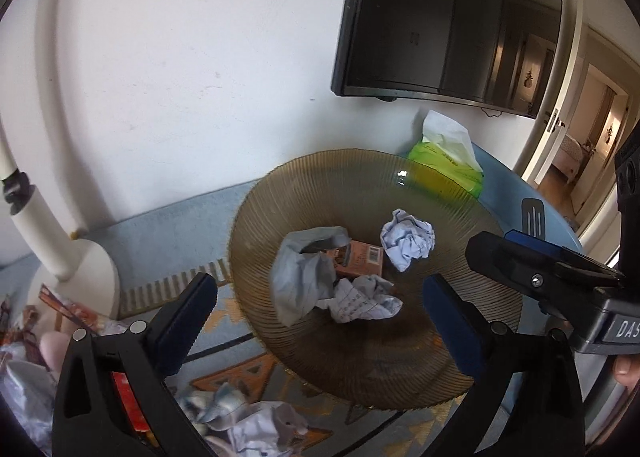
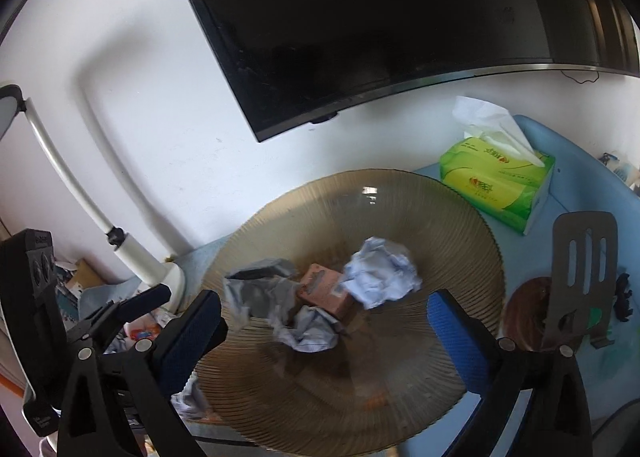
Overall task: Organize objects
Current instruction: 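Carry both papers to the gold bowl and open both grippers, then move both grippers back over the crumpled paper balls on the rug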
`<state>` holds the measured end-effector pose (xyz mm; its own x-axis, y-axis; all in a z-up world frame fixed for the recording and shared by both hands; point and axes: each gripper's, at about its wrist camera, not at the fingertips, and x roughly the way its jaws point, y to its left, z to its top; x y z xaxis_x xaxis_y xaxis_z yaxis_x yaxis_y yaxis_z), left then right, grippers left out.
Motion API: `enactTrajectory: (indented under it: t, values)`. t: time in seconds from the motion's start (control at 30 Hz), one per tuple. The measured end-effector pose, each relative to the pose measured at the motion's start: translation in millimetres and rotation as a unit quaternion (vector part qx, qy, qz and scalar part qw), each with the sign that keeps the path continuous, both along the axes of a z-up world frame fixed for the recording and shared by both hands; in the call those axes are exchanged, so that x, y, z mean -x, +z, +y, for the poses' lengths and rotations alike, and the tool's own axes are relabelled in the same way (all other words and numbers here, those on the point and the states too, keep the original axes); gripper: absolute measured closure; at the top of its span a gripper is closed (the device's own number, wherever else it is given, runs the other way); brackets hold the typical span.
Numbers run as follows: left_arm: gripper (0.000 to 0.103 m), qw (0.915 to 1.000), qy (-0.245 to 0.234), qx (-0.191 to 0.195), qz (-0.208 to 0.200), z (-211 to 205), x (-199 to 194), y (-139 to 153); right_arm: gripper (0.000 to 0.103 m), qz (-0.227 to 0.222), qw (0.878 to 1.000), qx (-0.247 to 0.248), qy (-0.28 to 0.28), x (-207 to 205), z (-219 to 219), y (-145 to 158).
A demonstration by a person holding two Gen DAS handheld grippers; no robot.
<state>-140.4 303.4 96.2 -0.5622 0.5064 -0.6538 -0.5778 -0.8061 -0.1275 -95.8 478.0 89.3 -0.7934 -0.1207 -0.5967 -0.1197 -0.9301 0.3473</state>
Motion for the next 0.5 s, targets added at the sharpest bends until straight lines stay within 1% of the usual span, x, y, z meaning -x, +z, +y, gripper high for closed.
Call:
enactTrajectory:
  t: [0.23,0.33,0.43,0.5]
  values:
    - [0.0,0.9993,0.031,0.014,0.013,-45.8,-2.0,13.0,0.0,0.013,1.0,0.004,0.023,-3.9,-39.6,14.3]
    - [0.0,0.9977,0.053,0.029,0.031,-75.7,-4.4,21.7,0.0,0.015,0.999,0.019,0.04,-5.4,-60.2,18.2]
    - [0.0,0.9947,0.083,0.037,0.048,-117.4,-6.5,34.1,0.0,0.019,0.998,0.022,0.055,-8.2,-85.0,20.9]
    - [0.0,0.9921,0.107,0.038,0.053,-153.1,-8.4,43.0,0.0,0.018,0.996,0.03,0.078,-10.7,-104.2,19.8]
